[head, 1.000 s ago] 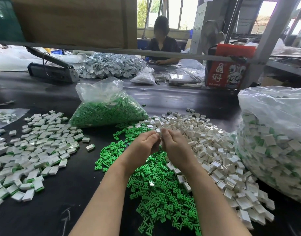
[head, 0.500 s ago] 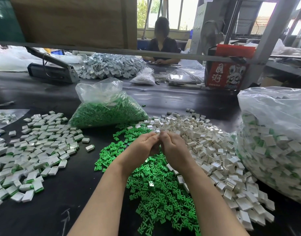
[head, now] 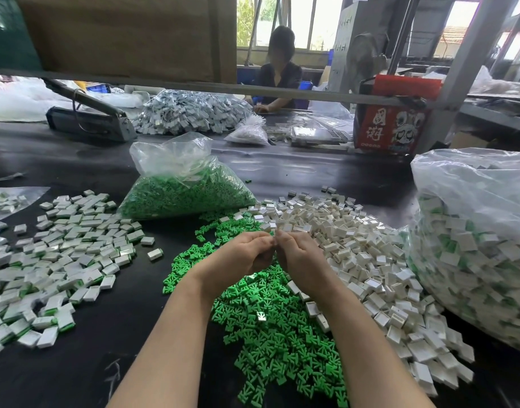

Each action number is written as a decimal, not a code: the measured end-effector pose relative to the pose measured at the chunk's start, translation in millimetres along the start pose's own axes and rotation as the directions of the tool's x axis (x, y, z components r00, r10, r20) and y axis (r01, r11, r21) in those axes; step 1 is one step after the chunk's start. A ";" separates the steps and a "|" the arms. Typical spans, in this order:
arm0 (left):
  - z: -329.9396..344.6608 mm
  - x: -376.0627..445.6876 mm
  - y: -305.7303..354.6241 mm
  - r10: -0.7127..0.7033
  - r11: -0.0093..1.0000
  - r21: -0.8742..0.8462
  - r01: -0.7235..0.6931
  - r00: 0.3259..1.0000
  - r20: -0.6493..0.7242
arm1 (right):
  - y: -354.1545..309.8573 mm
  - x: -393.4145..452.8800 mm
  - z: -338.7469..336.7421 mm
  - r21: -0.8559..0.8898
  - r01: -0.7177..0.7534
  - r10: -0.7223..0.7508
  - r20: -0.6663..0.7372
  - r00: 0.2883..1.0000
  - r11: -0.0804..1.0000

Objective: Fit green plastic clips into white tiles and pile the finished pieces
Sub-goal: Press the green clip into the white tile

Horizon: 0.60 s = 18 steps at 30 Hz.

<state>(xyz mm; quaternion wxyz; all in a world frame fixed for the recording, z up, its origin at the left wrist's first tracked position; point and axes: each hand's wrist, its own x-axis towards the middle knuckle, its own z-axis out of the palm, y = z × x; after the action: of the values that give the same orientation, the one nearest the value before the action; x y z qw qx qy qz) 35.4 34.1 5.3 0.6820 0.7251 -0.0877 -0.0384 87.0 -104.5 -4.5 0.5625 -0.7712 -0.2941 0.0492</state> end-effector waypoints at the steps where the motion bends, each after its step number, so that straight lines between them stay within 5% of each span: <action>1: -0.7 -0.3 -0.3 -0.006 1.000 0.003 0.006 1.000 0.006 | -0.3 -0.6 -0.7 0.006 0.000 0.000 0.010 1.000 1.000; 11: -4.9 -2.7 -0.1 0.023 0.998 -0.058 -0.021 0.999 0.042 | -13.8 -5.3 -9.7 0.194 -0.050 0.023 0.135 0.991 0.980; 18: -8.1 -2.0 -5.1 0.035 0.999 -0.007 -0.035 0.999 -0.037 | -15.2 -4.3 -14.5 0.021 -0.013 0.012 0.051 0.999 1.000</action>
<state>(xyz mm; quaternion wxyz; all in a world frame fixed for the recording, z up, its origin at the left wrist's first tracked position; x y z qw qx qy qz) 35.2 42.8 0.6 0.6869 0.7214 -0.0875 -0.0135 83.3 -115.9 13.3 0.5626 -0.7655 -0.3031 0.0752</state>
